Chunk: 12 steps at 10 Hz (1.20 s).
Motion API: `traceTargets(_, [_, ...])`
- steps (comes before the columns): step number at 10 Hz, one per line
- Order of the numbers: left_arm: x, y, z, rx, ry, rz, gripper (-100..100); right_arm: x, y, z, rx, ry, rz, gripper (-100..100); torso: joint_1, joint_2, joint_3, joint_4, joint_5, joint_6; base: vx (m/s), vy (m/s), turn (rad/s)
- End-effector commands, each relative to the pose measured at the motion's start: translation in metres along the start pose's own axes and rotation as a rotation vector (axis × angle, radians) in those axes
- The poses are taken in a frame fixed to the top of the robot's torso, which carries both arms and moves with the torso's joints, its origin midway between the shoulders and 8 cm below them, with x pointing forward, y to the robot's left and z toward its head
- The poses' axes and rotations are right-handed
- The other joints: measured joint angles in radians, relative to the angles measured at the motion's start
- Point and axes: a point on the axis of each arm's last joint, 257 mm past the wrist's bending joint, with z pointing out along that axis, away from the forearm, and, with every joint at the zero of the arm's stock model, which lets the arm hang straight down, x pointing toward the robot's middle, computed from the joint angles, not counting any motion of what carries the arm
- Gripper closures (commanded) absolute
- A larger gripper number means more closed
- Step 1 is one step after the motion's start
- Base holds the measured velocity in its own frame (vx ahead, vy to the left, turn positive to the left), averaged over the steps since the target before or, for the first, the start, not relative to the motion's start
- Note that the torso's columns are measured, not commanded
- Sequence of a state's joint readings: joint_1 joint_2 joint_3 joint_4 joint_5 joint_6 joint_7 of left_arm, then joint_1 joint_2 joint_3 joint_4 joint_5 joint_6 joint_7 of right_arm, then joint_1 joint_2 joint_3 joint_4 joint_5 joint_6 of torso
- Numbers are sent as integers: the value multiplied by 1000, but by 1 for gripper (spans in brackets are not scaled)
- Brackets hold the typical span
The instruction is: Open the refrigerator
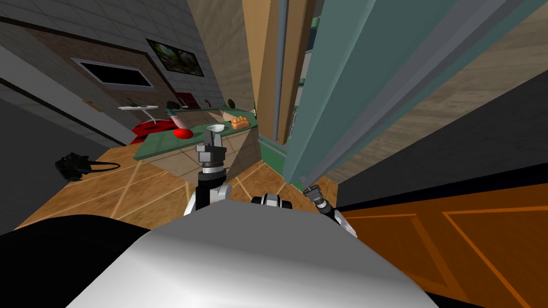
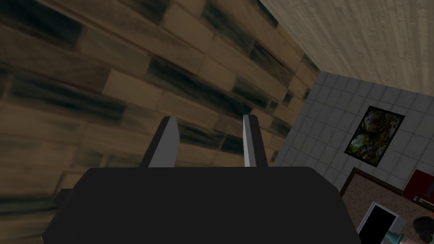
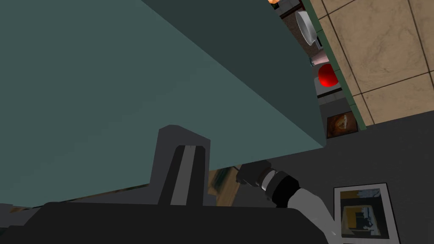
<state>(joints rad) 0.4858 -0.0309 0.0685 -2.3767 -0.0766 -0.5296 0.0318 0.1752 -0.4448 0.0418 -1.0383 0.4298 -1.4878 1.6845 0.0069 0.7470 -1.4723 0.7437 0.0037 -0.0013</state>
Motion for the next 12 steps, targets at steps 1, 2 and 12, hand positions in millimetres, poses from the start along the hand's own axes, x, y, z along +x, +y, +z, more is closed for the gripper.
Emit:
traceTargets(1, [0,0,0,0,0,0,0,-7,-11,-7,8,-44,-3,100,0,-1,-1,0,0,0,-29,-7,-5])
traceTargets(2, [0,0,0,0,0,0,0,-7,-11,-7,8,-44,-3,100,2,-1,-1,1,2,1,-7,-5,-25])
traceTargets(12, [0,0,0,0,0,0,0,15,-58,7,6,-18,11,-100,4,7,1,13,10,2,-35,23,-2])
